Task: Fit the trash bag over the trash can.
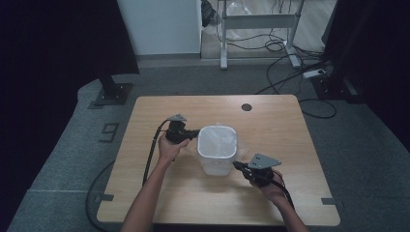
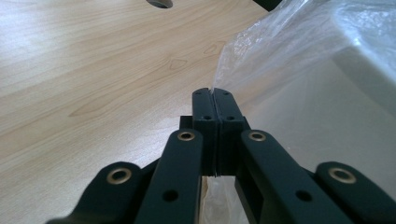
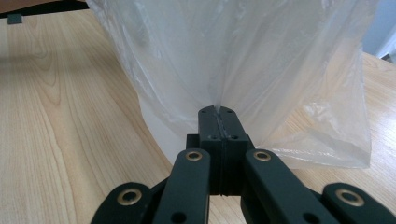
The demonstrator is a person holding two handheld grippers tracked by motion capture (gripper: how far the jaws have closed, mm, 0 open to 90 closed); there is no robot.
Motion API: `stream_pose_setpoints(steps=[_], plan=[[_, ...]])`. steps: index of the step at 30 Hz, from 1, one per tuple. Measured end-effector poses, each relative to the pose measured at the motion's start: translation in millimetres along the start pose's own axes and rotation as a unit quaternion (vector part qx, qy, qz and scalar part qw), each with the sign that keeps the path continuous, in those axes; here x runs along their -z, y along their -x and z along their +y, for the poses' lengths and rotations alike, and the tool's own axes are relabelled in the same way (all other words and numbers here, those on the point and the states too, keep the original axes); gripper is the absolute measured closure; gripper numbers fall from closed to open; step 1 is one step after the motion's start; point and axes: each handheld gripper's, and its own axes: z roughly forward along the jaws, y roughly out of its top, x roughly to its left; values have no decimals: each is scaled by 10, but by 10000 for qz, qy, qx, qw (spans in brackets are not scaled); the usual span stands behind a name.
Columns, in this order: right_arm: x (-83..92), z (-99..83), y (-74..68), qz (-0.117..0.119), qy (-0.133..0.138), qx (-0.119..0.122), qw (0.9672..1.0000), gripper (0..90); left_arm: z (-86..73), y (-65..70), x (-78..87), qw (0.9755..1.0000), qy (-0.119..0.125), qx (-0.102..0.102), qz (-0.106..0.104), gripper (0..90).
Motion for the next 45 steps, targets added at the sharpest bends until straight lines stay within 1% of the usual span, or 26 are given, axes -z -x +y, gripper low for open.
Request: stream_pose_setpoints(steps=[1, 2, 3, 5, 7, 9, 10, 12, 15, 17, 20, 22, 23, 26, 29, 33, 38, 40, 41, 45], plan=[[6, 2, -1, -25, 8, -4, 10000, 892, 4, 9, 18, 10000, 43, -48, 34, 846], [17, 5, -1, -58, 19, -5, 10000, 891, 10, 16, 45, 9999, 100, -83, 49, 795], [27, 7, -3, -78, 59, -25, 9999, 870, 16, 25, 77, 9998, 169, -108, 77, 741], [53, 12, -2, -112, 140, -70, 9998, 796, 25, 64, 149, 9990, 372, -226, 128, 658], [84, 11, -1, -148, 205, -116, 9996, 740, 24, 107, 222, 9975, 510, -352, 336, 536], [116, 2, 1, -204, 288, -182, 9992, 664, 12, 119, 300, 9967, 603, -383, 396, 440], [133, -4, 3, -244, 334, -223, 9989, 642, 2, 117, 341, 9962, 656, -387, 418, 408], [170, -15, 9, -243, 443, -310, 9982, 583, -21, 106, 427, 9956, 716, -392, 453, 352], [231, -25, 12, -315, 541, -433, 9971, 515, -61, 98, 554, 9949, 799, -400, 458, 303], [273, -31, 14, -336, 587, -489, 9965, 478, -74, 108, 643, 9945, 823, -456, 456, 292], [337, -45, 19, -353, 632, -544, 9959, 437, -75, 151, 785, 9927, 967, -560, 464, 293], [381, -60, 22, -355, 656, -586, 9955, 416, -63, 188, 866, 9915, 1087, -610, 361, 297], [403, -68, 23, -358, 665, -607, 9953, 409, -47, 212, 898, 9913, 1093, -666, 291, 302], [464, -88, 15, -334, 662, -689, 9949, 386, 36, 323, 948, 9904, 1019, -921, 153, 305], [527, -117, -8, -290, 631, -724, 9950, 363, 142, 449, 956, 9885, 935, -1187, 59, 317], [611, -180, -33, -235, 588, -782, 9949, 350, 256, 555, 914, 9868, 793, -1410, -106, 324], [694, -291, -29, -225, 577, -913, 9939, 351, 338, 659, 786, 9843, 519, -1665, -253, 395], [710, -330, -13, -231, 556, -949, 9937, 351, 379, 711, 711, 9825, 358, -1792, -364, 450], [716, -345, -4, -242, 535, -950, 9937, 351, 404, 742, 668, 9816, 271, -1849, -387, 467], [740, -381, 20, -277, 547, -1001, 9931, 354, 506, 844, 490, 9774, 5, -2029, -589, 529]])
